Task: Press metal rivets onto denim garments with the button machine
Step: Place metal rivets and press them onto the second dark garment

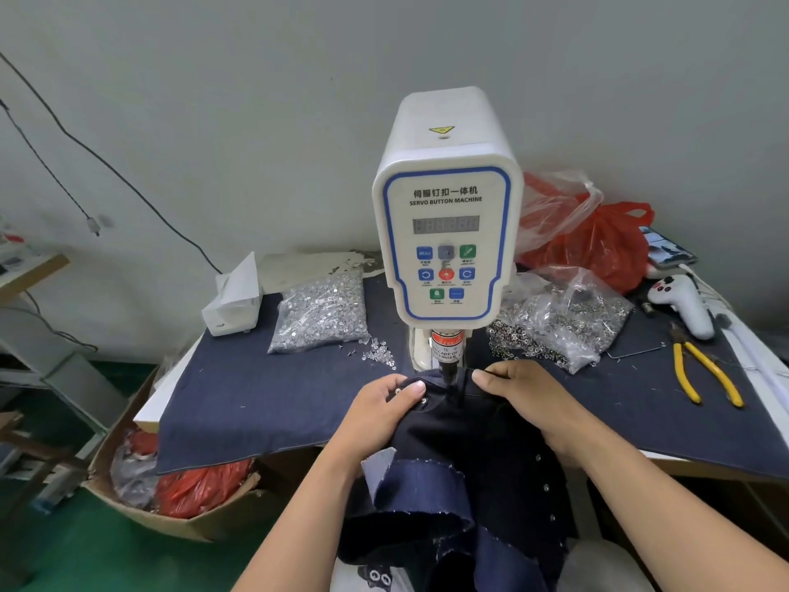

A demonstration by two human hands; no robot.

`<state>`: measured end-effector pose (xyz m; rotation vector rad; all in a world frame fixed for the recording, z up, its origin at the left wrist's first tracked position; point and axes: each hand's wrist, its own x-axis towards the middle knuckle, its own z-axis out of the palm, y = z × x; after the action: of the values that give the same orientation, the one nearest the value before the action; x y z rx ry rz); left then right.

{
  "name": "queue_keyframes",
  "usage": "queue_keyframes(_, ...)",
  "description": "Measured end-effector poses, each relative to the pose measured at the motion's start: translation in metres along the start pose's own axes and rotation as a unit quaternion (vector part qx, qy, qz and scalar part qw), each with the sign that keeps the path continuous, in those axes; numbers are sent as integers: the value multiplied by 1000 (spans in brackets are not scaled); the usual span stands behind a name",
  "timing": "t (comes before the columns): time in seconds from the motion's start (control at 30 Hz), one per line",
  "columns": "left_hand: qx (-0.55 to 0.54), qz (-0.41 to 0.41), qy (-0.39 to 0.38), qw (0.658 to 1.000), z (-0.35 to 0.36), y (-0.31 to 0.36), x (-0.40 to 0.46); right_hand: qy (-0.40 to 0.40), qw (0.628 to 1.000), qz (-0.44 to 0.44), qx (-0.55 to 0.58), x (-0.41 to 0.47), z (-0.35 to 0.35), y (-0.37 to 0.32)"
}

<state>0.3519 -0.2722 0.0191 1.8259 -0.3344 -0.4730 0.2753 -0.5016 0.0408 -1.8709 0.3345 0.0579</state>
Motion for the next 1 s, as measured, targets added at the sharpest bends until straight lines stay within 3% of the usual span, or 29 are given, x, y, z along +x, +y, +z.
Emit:
queue_keyframes(0.17, 18, -14, 29, 999, 6, -9, 11, 77, 997, 16, 5, 12, 3, 8)
queue_keyframes(0.37, 63, -2, 37, 997, 5, -7, 13, 103, 994, 28, 19, 18, 5, 16)
queue_keyframes(0.67, 200, 18, 45, 979, 3, -5, 18, 127, 982, -44, -137, 23, 1, 16)
queue_keyframes(1.0, 123, 2, 24, 992, -4, -11, 20, 116, 990, -23, -79, 24, 5, 12)
